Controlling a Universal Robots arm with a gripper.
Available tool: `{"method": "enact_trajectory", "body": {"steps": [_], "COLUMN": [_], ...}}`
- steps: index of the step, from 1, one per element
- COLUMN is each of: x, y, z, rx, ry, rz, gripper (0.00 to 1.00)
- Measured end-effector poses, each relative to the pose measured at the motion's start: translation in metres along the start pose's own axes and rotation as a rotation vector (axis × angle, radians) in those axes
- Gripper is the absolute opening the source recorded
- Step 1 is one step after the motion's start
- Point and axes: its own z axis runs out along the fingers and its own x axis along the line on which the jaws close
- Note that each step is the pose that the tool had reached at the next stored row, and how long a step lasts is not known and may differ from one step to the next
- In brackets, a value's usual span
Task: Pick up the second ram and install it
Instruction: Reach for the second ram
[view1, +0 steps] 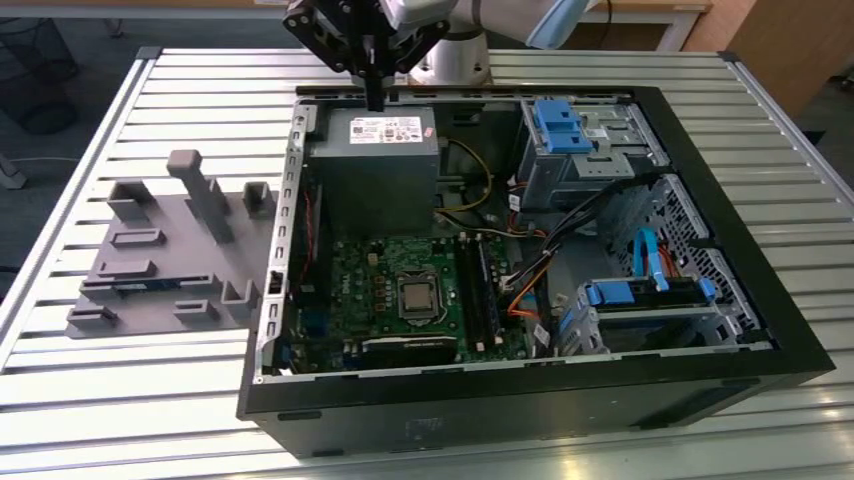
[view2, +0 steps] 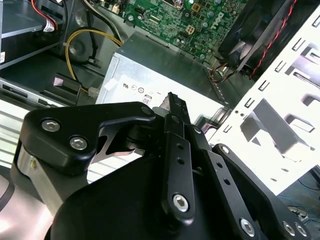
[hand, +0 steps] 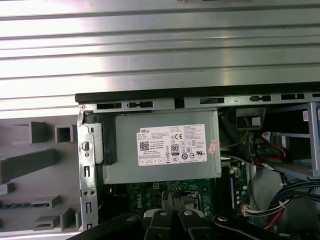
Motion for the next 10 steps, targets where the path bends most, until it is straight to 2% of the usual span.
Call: {"method": "enact_trajectory", "body": {"steps": [10], "x": [0.0032], "y": [-0.0002], "z": [0.0001], "rx": [0.0000], "ry": [0.0000], "rz": [0.000], "gripper": [0.11]}}
